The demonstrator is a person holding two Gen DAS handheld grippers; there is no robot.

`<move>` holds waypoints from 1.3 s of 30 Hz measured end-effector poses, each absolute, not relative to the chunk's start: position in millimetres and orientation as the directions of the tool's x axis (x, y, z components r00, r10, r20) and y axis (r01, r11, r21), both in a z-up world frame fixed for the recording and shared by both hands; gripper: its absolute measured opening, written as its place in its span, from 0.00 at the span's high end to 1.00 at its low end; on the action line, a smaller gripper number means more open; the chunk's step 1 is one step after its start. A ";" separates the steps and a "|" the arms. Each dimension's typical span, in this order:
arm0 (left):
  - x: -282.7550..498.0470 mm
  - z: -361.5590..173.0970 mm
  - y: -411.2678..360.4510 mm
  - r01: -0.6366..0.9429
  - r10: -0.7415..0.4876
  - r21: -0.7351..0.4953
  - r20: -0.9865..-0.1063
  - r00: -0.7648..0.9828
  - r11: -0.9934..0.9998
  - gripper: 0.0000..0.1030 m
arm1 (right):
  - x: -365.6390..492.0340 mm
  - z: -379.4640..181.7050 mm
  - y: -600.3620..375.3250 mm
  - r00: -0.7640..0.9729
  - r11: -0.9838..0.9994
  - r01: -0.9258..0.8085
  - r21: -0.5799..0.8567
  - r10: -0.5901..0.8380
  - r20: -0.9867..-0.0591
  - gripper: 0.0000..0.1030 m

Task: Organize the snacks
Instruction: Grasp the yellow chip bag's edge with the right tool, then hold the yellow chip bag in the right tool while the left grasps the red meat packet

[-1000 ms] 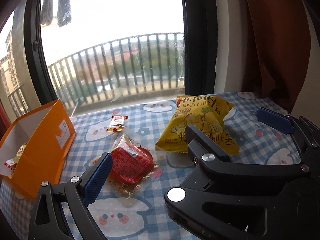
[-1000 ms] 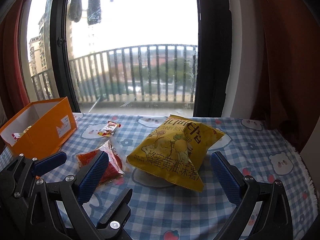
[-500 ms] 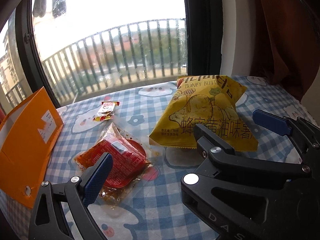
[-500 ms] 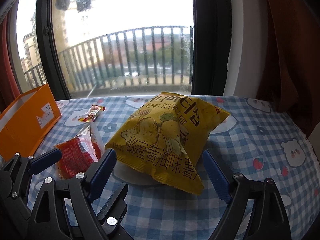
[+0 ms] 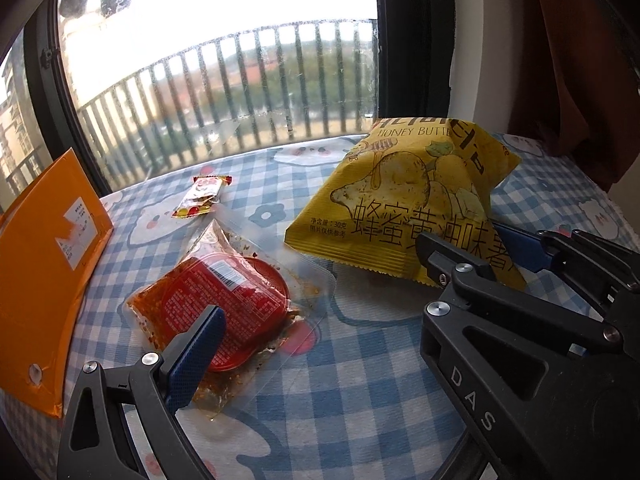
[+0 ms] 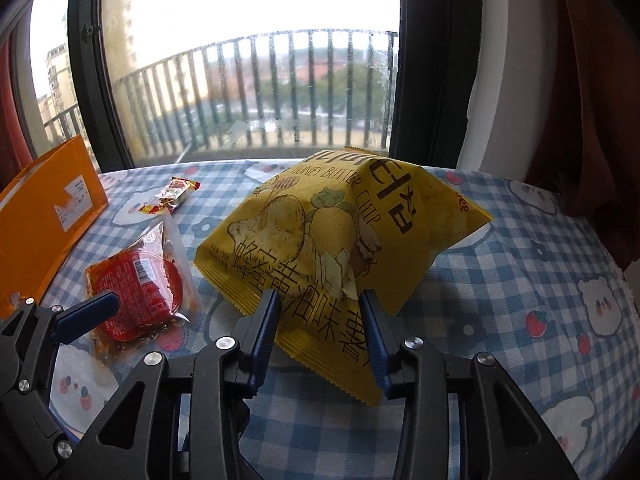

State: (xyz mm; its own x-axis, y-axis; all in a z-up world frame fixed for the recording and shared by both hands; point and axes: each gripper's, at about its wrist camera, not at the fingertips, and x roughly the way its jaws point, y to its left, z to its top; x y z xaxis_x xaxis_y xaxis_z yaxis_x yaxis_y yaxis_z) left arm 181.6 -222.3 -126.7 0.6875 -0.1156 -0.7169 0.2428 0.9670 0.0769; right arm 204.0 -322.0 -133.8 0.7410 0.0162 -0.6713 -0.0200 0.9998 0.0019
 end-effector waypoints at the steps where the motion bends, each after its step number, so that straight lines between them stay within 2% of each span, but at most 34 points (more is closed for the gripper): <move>1: 181.6 -126.4 -222.4 0.243 -0.114 0.080 -0.715 0.690 0.967 0.04 | 203.9 -133.8 -321.9 0.740 1.000 -0.025 0.005 0.022 -0.672 0.62; 6: 181.9 -125.5 -221.0 0.245 -0.111 0.088 -0.713 0.693 0.965 0.04 | 203.0 -133.0 -320.2 0.743 1.000 -0.023 0.003 0.020 -0.669 0.68; 7: 181.7 -124.9 -220.2 0.246 -0.108 0.093 -0.711 0.695 0.965 0.04 | 202.6 -132.4 -319.3 0.746 1.000 -0.021 0.003 0.018 -0.666 0.81; 8: 181.9 -124.1 -219.2 0.247 -0.108 0.096 -0.709 0.697 0.964 0.04 | 202.6 -132.1 -318.3 0.745 1.000 -0.025 0.002 0.020 -0.667 0.83; 27: 198.0 -114.2 -174.2 0.245 -0.084 0.136 -0.695 0.714 0.960 0.04 | 217.6 -127.5 -275.6 0.732 1.000 -0.006 0.024 0.021 -0.681 0.86; 34: 214.6 -121.5 -153.9 0.210 -0.062 0.123 -0.709 0.703 0.970 0.04 | 221.9 -128.3 -258.7 0.733 1.000 0.003 0.031 0.019 -0.680 0.86; 39: 222.7 -126.5 -148.2 0.219 -0.093 0.071 -0.748 0.657 0.973 0.01 | 222.5 -128.9 -255.0 0.737 0.999 0.020 0.041 0.013 -0.676 0.86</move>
